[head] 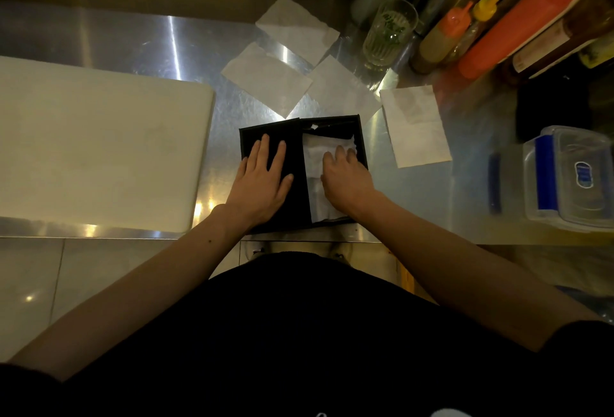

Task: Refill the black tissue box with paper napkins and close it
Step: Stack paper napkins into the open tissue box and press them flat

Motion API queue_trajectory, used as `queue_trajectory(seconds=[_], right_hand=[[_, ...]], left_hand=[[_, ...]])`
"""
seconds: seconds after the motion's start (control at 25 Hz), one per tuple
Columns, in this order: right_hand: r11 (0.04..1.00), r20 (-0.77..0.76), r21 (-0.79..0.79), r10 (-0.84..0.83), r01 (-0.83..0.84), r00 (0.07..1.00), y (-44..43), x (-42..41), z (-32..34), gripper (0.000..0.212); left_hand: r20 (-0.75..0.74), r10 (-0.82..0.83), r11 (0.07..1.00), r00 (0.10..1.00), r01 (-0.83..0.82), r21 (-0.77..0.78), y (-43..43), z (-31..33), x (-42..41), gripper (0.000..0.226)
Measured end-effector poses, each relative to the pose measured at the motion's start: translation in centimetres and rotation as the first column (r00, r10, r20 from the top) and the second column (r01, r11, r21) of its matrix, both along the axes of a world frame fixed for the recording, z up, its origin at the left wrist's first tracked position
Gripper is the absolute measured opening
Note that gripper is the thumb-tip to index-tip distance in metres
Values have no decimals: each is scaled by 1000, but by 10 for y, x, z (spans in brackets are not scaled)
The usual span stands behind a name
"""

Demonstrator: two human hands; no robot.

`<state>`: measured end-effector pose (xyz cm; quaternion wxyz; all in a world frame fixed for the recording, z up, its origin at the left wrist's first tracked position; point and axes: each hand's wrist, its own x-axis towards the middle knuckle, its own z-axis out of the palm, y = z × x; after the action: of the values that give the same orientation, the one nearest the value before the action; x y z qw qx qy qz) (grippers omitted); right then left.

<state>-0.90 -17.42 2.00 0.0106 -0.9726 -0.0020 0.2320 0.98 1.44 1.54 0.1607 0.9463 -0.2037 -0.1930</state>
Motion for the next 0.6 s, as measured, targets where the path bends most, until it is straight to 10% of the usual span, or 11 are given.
queue_trajectory(seconds=[0.6], right_hand=[[984,-158,92,164,-151,974,-12,9,-36,76]], left_hand=[[-4,-7,999,1000,7,37,0,3,0,66]])
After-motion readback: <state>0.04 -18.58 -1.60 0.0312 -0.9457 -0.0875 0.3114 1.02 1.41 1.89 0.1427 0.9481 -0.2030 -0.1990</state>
